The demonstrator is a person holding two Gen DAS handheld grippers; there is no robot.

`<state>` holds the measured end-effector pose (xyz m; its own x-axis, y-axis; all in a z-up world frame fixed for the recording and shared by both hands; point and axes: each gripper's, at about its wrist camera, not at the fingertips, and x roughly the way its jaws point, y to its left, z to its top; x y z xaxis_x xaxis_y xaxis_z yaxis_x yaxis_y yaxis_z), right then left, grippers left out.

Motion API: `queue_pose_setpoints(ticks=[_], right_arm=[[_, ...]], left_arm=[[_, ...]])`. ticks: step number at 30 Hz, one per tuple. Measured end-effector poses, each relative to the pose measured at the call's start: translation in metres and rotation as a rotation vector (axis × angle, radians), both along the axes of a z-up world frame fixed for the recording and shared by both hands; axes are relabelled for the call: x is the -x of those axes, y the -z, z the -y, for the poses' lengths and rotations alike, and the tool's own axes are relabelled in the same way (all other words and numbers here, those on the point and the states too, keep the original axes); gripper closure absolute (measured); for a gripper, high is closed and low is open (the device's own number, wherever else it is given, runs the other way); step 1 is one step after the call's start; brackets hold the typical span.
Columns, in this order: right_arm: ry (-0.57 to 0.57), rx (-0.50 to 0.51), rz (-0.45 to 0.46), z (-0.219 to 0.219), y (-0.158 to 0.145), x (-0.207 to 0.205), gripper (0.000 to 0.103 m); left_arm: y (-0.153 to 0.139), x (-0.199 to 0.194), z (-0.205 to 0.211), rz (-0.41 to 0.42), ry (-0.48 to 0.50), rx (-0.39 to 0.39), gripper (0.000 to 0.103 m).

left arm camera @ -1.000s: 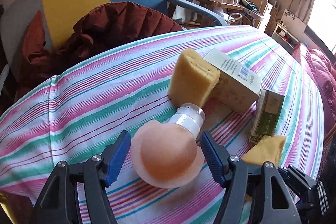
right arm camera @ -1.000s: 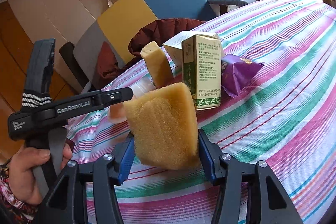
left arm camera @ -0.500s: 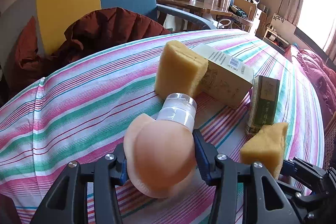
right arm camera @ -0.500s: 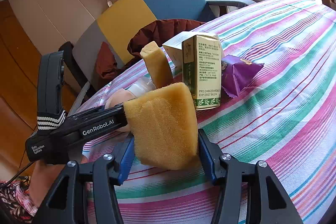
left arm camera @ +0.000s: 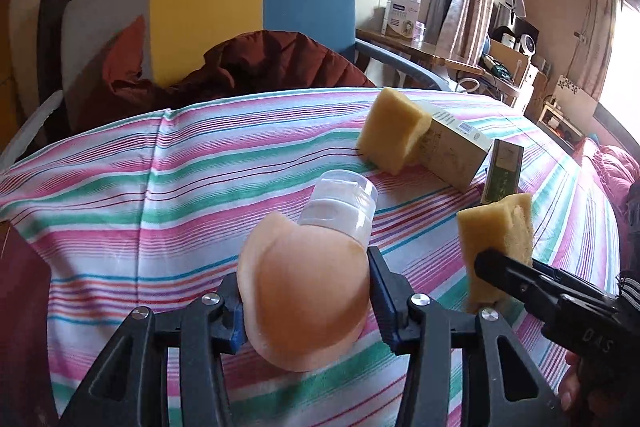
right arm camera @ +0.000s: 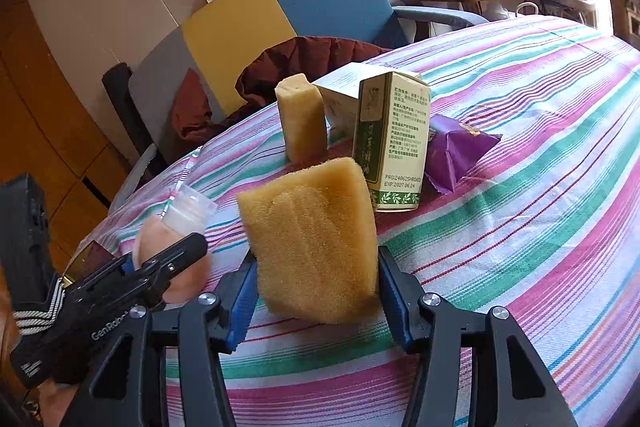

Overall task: Organize objects
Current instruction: 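Grasp the yellow sponge with the right tool while the left tool grasps the peach egg massager, then carry the sponge and egg massager into the gold tray and release both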

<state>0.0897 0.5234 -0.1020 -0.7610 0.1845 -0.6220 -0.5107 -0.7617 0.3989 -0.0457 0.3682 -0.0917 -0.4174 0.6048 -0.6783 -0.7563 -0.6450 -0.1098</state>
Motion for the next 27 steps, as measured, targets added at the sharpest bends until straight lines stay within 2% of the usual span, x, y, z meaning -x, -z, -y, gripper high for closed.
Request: queue_pose_setpoints(ticks=[3, 10, 16, 19, 23, 27], right_arm=[[0.003, -0.036, 0.020, 0.004, -0.002, 0.001, 0.048], [-0.012, -0.136, 0.042, 0.019, -0.010, 0.003, 0.048], [-0.085, -0.277, 0.058, 0.047, -0.020, 0.012, 0.048], [-0.109, -0.325, 0.075, 0.056, -0.021, 0.016, 0.048], [-0.132, -0.363, 0.095, 0.063, -0.021, 0.021, 0.048], [-0.147, -0.386, 0.108, 0.068, -0.020, 0.024, 0.048]], left_arm=[[-0.004, -0.005, 0.014, -0.018, -0.040, -0.027, 0.053], [-0.014, -0.034, 0.032, -0.062, -0.017, -0.064, 0.053], [-0.018, -0.040, 0.062, 0.015, -0.067, -0.117, 0.053], [-0.025, -0.043, 0.083, 0.054, -0.102, -0.174, 0.053], [-0.041, -0.052, 0.109, 0.060, -0.104, -0.233, 0.053], [-0.054, -0.056, 0.134, 0.037, -0.123, -0.251, 0.053]])
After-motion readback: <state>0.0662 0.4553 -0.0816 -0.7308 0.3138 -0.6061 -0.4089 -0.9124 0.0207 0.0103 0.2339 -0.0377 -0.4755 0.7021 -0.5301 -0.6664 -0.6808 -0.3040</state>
